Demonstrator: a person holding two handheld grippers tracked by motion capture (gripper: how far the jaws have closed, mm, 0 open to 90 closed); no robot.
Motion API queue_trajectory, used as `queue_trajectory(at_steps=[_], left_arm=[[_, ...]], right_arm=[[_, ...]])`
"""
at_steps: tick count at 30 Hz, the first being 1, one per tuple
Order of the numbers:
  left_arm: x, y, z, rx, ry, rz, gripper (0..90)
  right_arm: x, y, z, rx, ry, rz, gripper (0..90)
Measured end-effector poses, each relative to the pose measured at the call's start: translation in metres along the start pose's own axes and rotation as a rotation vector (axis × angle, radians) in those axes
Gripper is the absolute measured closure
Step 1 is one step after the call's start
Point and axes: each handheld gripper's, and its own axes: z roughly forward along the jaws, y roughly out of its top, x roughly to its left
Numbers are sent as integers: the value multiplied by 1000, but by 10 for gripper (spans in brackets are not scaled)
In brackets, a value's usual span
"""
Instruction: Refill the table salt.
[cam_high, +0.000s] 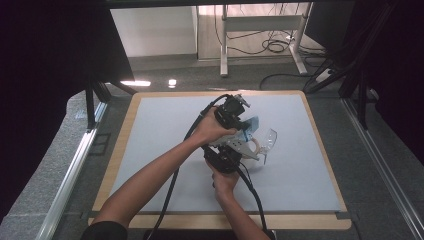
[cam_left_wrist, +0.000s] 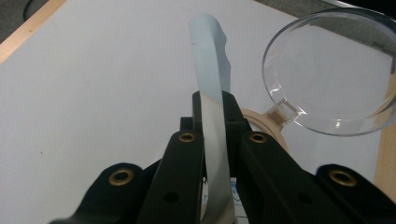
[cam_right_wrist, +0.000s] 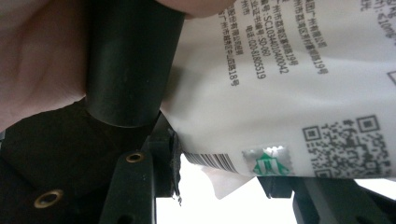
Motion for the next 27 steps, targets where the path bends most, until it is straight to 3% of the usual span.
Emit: queue_trajectory(at_steps=[27], left_arm=[[-1,-1,-1,4,4,-3,890]], right_arm=[[2,-1,1,-6,3,6,562]])
